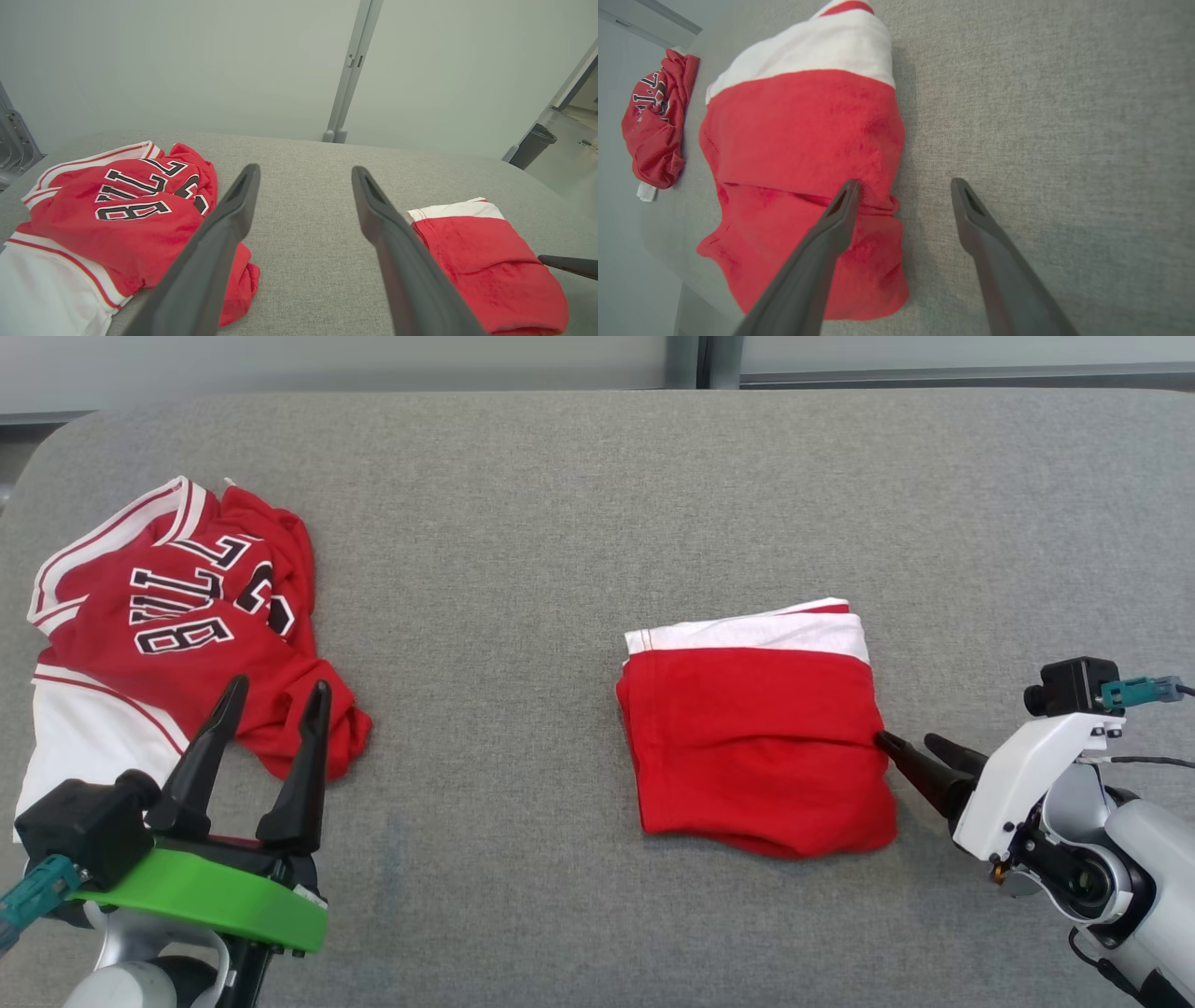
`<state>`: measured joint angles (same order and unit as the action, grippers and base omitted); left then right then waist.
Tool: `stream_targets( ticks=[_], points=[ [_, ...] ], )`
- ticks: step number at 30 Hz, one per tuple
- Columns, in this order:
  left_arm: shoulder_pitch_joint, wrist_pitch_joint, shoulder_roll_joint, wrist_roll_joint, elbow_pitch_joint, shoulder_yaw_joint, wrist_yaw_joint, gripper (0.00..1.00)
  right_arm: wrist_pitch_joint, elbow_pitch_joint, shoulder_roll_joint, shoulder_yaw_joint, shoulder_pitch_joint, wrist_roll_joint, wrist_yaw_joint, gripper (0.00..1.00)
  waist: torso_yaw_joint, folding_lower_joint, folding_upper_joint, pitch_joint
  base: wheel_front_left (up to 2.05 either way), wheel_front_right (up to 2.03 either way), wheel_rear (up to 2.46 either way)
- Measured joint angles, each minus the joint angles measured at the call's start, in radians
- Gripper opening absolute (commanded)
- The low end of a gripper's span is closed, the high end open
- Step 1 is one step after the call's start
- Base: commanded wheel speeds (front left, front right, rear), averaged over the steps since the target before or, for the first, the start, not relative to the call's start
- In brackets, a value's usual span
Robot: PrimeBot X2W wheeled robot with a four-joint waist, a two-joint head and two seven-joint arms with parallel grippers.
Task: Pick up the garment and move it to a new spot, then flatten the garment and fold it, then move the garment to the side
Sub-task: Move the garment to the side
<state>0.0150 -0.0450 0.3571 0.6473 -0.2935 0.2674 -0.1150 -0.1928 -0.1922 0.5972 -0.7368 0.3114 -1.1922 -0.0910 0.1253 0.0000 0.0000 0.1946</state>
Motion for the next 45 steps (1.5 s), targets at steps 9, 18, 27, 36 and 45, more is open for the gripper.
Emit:
stream_targets(
  ticks=[9, 18, 27, 36, 45],
  points=[
    [0.001, 0.0, -0.001, 0.0, -0.001, 0.009, 0.0, 1.0, 0.005, -0.034, -0.033, 0.013, -0.009, -0.048, 0.012, 1.0, 0.033, 0.0, 0.0, 0.015, 0.0, 0.0, 0.0],
    [0.002, 0.0, -0.004, 0.0, -0.002, 0.01, 0.0, 1.0, -0.066, -0.04, -0.035, 0.008, 0.011, -0.101, 0.064, 0.0, 0.061, 0.0, 0.0, 0.023, 0.0, 0.0, 0.0],
    [0.002, 0.009, -0.001, 0.0, -0.018, -0.001, 0.0, 1.0, -0.161, -0.068, 0.172, 0.058, 0.222, -0.006, 0.018, 0.0, 0.066, 0.0, 0.0, 0.064, 0.0, 0.0, 0.0],
    [0.038, 0.032, 0.005, -0.001, -0.055, 0.021, 0.001, 1.0, -0.26, -0.138, 0.319, 0.081, 0.388, 0.106, -0.023, 0.0, 0.073, 0.0, 0.0, 0.134, 0.0, 0.0, 0.0],
    [0.051, 0.042, 0.01, -0.005, -0.073, 0.012, 0.001, 1.0, -0.32, -0.228, 0.438, 0.107, 0.449, 0.172, -0.033, 0.0, 0.086, 0.0, 0.0, 0.214, 0.0, 0.0, 0.0]
  ],
)
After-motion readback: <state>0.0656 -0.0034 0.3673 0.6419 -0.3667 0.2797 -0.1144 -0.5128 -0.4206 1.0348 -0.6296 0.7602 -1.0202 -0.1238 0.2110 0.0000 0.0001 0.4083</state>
